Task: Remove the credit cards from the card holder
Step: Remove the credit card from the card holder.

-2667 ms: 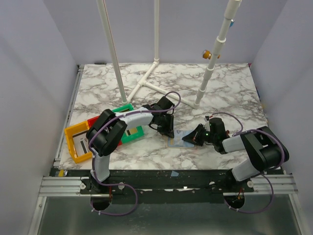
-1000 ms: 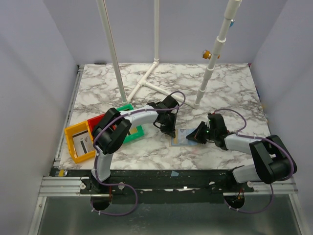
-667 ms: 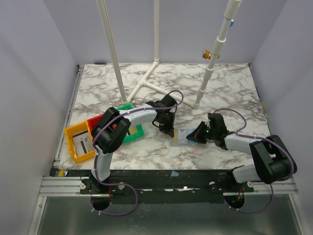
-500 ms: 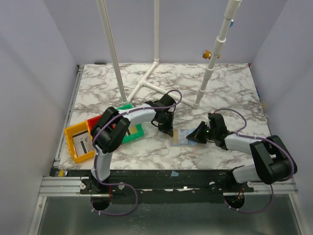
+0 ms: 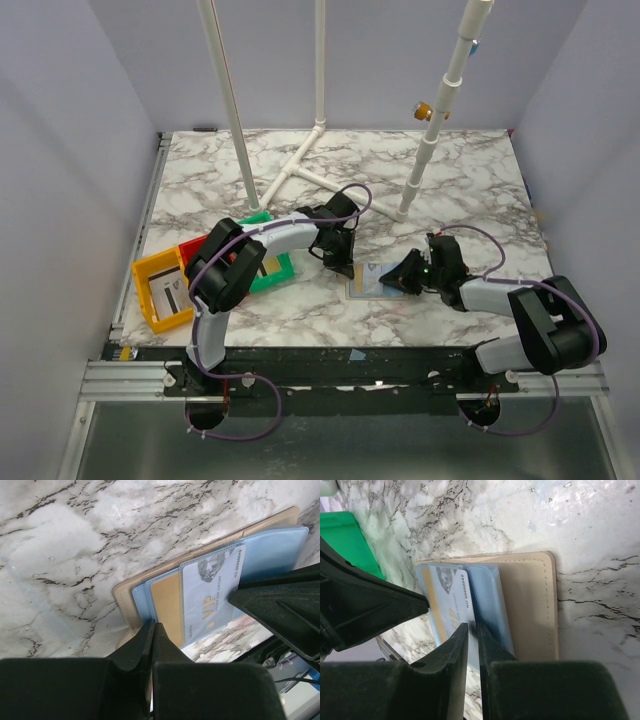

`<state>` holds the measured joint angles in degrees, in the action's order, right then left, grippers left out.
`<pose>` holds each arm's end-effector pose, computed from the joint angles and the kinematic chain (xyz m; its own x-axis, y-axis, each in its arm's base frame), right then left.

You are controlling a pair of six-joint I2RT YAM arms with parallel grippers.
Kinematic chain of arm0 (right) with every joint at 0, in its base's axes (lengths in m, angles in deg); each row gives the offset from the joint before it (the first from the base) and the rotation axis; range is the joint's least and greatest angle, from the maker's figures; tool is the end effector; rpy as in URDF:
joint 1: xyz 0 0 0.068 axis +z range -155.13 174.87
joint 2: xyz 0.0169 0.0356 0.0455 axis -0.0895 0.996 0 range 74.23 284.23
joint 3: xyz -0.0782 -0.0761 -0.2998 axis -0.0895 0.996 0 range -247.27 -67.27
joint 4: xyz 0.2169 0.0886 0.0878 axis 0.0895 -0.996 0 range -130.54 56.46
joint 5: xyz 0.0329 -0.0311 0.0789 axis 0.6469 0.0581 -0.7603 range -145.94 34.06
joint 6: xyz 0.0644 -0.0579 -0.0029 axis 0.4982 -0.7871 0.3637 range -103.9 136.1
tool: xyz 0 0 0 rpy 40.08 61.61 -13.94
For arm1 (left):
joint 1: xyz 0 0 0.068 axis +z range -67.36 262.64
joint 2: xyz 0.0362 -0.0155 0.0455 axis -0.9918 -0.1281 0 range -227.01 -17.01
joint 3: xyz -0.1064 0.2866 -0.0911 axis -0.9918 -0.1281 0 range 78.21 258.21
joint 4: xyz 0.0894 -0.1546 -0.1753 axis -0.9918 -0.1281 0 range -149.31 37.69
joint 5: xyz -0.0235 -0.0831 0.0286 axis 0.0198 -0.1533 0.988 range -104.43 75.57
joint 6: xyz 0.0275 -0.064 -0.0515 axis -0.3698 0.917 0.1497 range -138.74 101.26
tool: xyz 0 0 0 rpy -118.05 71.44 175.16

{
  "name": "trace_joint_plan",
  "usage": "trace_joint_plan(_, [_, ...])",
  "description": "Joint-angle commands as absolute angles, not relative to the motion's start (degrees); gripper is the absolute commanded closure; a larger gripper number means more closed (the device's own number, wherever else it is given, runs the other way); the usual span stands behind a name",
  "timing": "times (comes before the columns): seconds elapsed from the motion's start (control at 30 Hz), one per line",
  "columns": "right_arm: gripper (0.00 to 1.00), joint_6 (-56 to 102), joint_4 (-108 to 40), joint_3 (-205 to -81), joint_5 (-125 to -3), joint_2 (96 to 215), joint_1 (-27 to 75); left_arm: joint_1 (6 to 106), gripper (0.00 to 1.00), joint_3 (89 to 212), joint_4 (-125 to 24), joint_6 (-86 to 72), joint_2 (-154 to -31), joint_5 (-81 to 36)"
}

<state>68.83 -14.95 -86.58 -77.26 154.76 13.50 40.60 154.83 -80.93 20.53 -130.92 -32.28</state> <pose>0.2190 0.1034 0.1471 -0.8271 0.5035 -0.2498 0.1769 0.6550 0.7346 0.3021 -0.3040 0.1707 -0.9872 0.0788 -0.1389 0.1363 0.8694 -0.4750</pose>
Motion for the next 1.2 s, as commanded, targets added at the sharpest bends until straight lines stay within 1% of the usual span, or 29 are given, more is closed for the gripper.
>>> trace_joint_plan(0.0, [0.82,68.8,-18.2,-84.0,-74.4,155.2,13.1,41.8,1.0,152.1,-85.7,18.1,-133.3,-25.5])
trace_joint_plan(0.27, [0.82,70.3,-15.2,-82.3,-76.3,155.3,11.8,41.8,1.0,152.1,-85.5,18.0,-133.2,-25.6])
trace_joint_plan(0.33, [0.87,70.5,-14.6,-82.0,-76.8,155.5,11.6,41.8,1.0,152.0,-85.5,18.0,-133.2,-25.6])
trace_joint_plan(0.53, [0.91,71.3,-11.9,-81.3,-78.7,157.2,10.9,41.8,1.0,152.1,-85.5,17.9,-133.1,-25.6])
trace_joint_plan(0.7, [0.91,72.0,-8.9,-80.6,-80.2,159.0,10.5,41.9,1.0,152.1,-85.4,17.9,-133.2,-25.7])
trace_joint_plan(0.87, [0.85,72.3,-7.6,-80.5,-80.8,160.3,10.4,41.8,1.0,152.1,-85.4,17.8,-133.2,-25.8])
trace_joint_plan(1.17, [0.87,72.8,-5.7,-80.3,-81.2,161.8,10.3,41.9,1.0,152.2,-85.4,17.7,-133.6,-25.9])
